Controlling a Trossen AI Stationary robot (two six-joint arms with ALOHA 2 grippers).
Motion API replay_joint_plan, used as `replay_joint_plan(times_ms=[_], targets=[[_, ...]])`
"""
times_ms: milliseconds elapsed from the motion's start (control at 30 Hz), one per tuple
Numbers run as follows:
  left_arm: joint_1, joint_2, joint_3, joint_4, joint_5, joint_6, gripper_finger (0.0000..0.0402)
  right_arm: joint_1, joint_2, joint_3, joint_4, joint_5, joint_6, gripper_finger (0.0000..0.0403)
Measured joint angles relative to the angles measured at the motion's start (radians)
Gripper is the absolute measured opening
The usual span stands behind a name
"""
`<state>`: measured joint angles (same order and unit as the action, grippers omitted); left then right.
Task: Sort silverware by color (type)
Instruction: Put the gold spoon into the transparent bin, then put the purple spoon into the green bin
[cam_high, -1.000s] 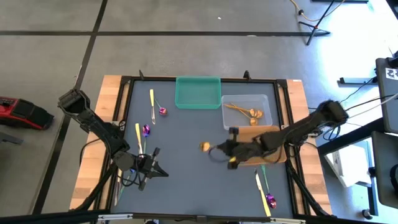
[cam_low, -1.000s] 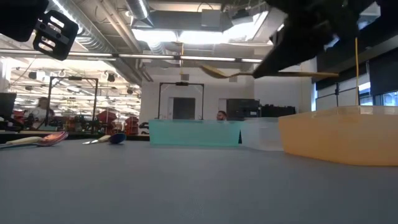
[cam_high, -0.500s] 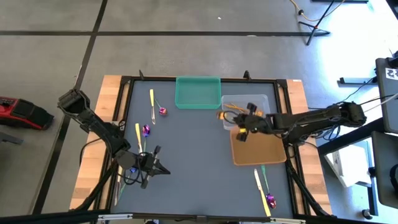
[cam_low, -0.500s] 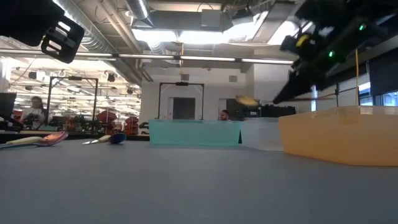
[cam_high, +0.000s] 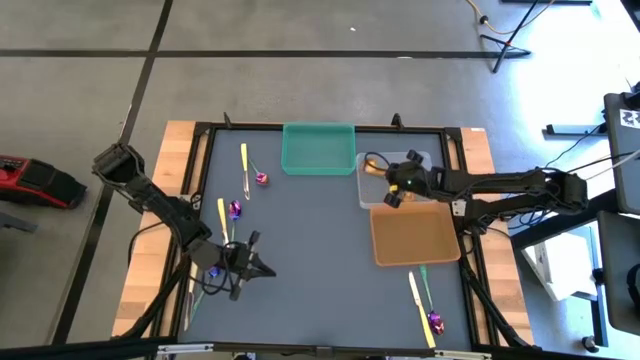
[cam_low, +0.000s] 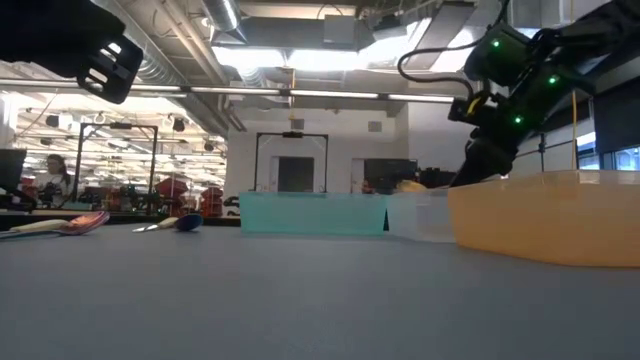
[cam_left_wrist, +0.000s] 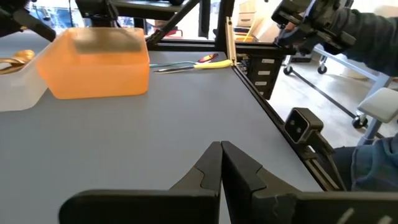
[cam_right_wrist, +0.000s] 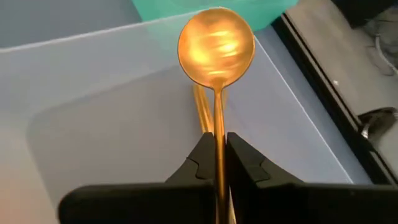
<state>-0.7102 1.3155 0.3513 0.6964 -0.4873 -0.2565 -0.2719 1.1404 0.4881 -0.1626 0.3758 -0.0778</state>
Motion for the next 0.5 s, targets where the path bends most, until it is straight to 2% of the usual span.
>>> replay_joint_plan(times_ms=[133, 267, 367, 500], targets=[[0.019, 0.000, 0.000, 0.001, 0.000, 0.004, 0.0002, -0.020, 0.001, 0.000, 0.009, -0.017, -0.020, 0.0029], [0.066, 0.000, 0.000, 0.019, -0.007, 0.080, 0.0004, -0.024, 0.005, 0.000, 0.013, -0.011, -0.033, 0.0082], [0.106, 0.000, 0.000, 0.028, -0.011, 0.080, 0.0017, -0.023, 0.003, 0.002, 0.036, -0.021, -0.037, 0.0127], [0.157, 0.000, 0.000, 0.030, -0.009, 0.083, 0.0047, -0.020, -0.011, 0.011, 0.118, -0.147, -0.006, 0.0170]])
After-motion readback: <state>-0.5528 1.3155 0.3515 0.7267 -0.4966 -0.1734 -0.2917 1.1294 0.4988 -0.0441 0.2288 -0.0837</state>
